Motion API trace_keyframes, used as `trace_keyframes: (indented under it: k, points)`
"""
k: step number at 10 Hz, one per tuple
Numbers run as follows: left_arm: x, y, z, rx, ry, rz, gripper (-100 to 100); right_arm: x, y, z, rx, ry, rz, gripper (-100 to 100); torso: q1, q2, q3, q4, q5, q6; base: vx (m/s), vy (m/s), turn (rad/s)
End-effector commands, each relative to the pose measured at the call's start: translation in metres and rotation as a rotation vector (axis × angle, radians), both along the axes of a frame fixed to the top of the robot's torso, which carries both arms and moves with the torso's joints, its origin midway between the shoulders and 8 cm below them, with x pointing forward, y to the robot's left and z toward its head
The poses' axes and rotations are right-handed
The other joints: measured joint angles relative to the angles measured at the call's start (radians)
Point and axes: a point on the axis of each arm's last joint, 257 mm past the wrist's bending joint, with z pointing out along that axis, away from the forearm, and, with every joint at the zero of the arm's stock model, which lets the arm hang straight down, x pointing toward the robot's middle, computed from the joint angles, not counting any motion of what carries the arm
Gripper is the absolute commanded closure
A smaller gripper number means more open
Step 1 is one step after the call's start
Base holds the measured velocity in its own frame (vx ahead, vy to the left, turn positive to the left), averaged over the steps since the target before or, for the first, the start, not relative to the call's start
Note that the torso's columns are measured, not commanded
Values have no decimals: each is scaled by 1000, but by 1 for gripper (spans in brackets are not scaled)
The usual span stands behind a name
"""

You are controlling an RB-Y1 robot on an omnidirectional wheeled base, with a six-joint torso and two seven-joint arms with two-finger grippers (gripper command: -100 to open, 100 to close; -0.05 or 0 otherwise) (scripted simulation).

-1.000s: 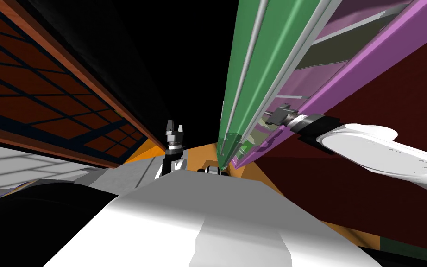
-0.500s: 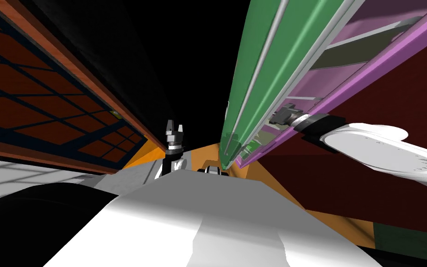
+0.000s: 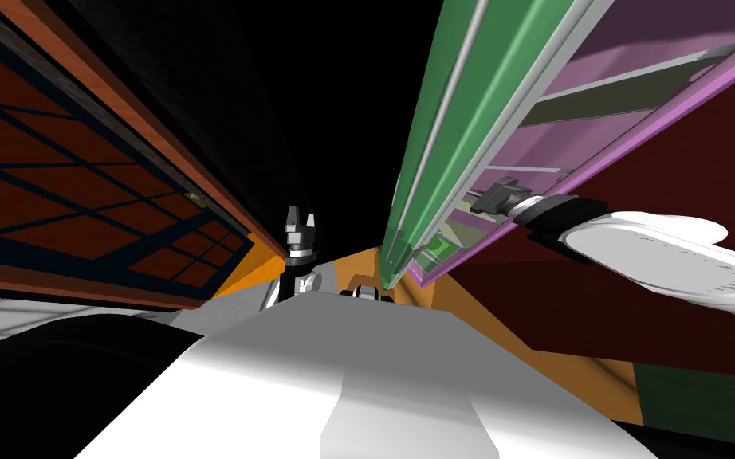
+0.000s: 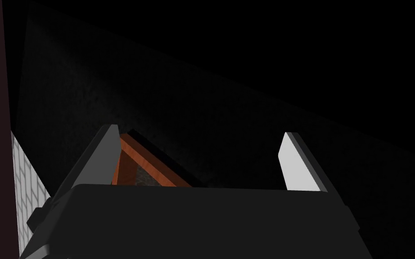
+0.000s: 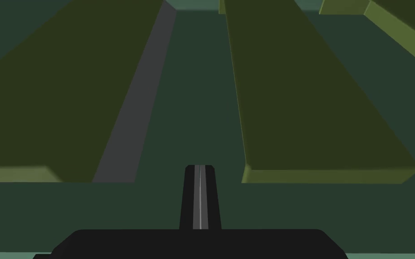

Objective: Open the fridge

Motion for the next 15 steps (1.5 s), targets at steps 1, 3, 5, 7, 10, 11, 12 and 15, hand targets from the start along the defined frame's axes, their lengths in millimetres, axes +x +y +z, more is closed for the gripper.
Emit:
trace_keyframes:
  k: [1, 3, 5, 7, 10, 11, 12, 15]
  points:
    - [0, 0, 0, 0, 0, 0, 0, 1, -8, 0, -3, -3, -17, -100, -7, -1, -1, 0, -1, -1, 22, 157, -78]
    - [0, 0, 0, 0, 0, 0, 0, 2, -17, 0, -7, -6, -34, -100, 1, -2, -1, -1, 1, 0, 37, 217, -96]
    - [0, 0, 0, 0, 0, 0, 0, 3, -27, 0, -11, -9, -54, -100, 2, 0, 0, 0, 1, 0, 17, 241, -81]
    - [0, 0, 0, 0, 0, 0, 0, 3, -39, 0, -17, -14, -80, -100, 1, 1, 1, 1, 1, 0, 25, 282, -99]
    - [0, 0, 0, 0, 0, 0, 0, 4, -56, 0, -25, -19, -113, -100, -2, 0, 0, 0, -1, 0, 29, 242, -87]
    - [0, 0, 0, 0, 0, 0, 0, 4, -62, 0, -28, -21, -125, -100, -3, 0, 0, 0, -1, 0, 39, 232, -104]
    - [0, 0, 0, 0, 0, 0, 0, 4, -66, 0, -30, -22, -134, -100, -1, 0, 0, 0, 0, 0, 19, 264, -91]
    - [0, 0, 0, 0, 0, 0, 0, 4, -73, 2, -36, -28, -149, -100, 0, 1, 0, 0, 0, 0, 8, 207, -61]
